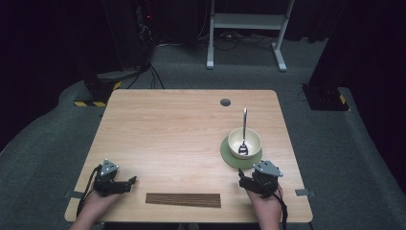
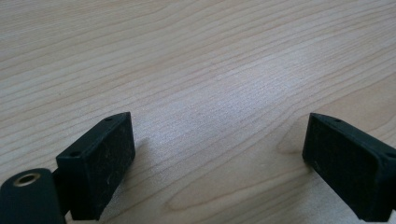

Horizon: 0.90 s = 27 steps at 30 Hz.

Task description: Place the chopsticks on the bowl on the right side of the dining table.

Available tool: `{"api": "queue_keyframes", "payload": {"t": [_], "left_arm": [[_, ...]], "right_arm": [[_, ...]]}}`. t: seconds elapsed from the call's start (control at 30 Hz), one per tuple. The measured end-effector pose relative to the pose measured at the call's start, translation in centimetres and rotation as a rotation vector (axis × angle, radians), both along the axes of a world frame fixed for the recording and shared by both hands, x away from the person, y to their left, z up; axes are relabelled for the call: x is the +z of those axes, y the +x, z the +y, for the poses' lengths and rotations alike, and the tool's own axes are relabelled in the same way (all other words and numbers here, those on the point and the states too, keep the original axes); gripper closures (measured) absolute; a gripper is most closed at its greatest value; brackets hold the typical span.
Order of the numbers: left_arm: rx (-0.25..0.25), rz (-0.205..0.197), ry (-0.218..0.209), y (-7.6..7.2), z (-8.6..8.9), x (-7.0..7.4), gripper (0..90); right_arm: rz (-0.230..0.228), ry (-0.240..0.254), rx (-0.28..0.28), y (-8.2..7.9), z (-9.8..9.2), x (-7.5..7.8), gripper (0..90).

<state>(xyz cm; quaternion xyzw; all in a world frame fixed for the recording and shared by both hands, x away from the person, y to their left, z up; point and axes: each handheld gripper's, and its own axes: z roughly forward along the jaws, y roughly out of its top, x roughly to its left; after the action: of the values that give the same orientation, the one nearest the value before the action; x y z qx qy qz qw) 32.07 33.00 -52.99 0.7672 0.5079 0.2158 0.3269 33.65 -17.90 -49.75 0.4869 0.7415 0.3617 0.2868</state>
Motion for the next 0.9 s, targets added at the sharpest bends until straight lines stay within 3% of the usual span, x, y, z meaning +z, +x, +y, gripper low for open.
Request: {"api": "queue_keyframes", "payload": {"t": [0.37, 0.9], "left_arm": [[0.006, 0.000, -0.001, -0.1, -0.1, 0.0, 8.9], [0.001, -0.003, 0.002, -0.1, 0.0, 0.0, 9.4]], "right_arm": [[0.013, 0.001, 0.117, -0.4, 2.0, -0.1, 12.2], [0.092, 0.016, 0.254, -0.9, 5.1, -0.1, 12.9]]}}
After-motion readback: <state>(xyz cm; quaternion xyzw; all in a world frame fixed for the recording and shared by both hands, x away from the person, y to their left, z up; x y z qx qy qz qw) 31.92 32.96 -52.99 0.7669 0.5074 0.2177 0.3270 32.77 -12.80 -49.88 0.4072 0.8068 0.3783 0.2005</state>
